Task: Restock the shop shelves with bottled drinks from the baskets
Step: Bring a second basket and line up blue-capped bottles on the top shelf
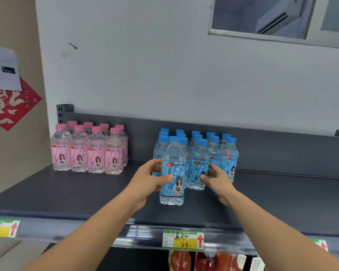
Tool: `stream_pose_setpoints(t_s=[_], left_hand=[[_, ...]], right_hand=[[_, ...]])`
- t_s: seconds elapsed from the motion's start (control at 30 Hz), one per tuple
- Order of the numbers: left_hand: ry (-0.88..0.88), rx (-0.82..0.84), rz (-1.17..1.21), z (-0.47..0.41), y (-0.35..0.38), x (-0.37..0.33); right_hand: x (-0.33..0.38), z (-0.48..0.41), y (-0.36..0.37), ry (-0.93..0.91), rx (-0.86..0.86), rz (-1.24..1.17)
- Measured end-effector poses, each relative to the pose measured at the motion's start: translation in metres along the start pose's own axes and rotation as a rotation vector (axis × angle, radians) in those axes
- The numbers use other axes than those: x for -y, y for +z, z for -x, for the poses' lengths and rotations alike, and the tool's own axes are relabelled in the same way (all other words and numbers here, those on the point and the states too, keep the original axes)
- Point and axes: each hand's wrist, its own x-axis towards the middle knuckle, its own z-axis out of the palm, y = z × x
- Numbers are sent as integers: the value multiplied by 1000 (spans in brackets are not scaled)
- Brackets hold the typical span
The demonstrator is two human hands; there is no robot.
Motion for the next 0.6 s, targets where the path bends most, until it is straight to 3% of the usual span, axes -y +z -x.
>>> stream_pose_setpoints(t_s=[0.07,0.13,0.2,0.23,0.3,0.37,0.6], left_hand=[[2,4,4,1,3,1],[2,11,2,2,8,2],[4,19,-1,3,14,3],[6,24,-4,3,18,4],[6,30,-6,3,26,5],[10,40,4,3,35,5],[38,80,-37,0,62,10]], right_hand=[[2,4,1,-9,-41,120],[9,14,2,-72,-214,242],[24,34,3,-203,-354,182],[32,43,3,-239,-305,75],[45,58,5,-227,-41,-91],[52,68,4,-200,143,-72],[49,67,-24,-220,130,-39]])
